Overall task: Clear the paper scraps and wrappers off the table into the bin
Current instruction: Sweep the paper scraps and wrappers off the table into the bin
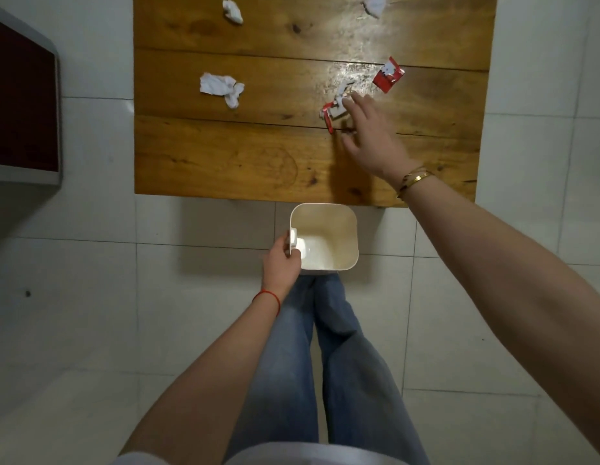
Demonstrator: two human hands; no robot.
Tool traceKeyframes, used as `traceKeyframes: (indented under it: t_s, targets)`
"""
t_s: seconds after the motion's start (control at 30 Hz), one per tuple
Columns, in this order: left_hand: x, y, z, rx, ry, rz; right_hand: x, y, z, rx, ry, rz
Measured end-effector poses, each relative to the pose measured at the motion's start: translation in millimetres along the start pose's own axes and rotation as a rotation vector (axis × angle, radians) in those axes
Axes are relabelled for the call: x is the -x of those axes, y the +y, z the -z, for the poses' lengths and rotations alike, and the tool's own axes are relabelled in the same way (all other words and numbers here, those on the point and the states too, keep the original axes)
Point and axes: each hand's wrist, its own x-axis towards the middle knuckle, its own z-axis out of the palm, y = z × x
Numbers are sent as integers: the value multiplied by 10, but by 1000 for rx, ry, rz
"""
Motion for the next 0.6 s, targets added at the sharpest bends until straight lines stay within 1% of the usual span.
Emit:
traceKeyframes:
  t_s: [0.27, 0.4, 0.6]
  targets:
    - [-349, -187, -63, -24, -50, -5, -269, 73, -236, 22, -51, 64]
    - [-404, -239, -51, -29, -38, 11, -131, 32, -440, 54, -121, 99]
    - [-422, -237, -38, 21, -23, 22, 116, -11, -559, 73, -101, 169]
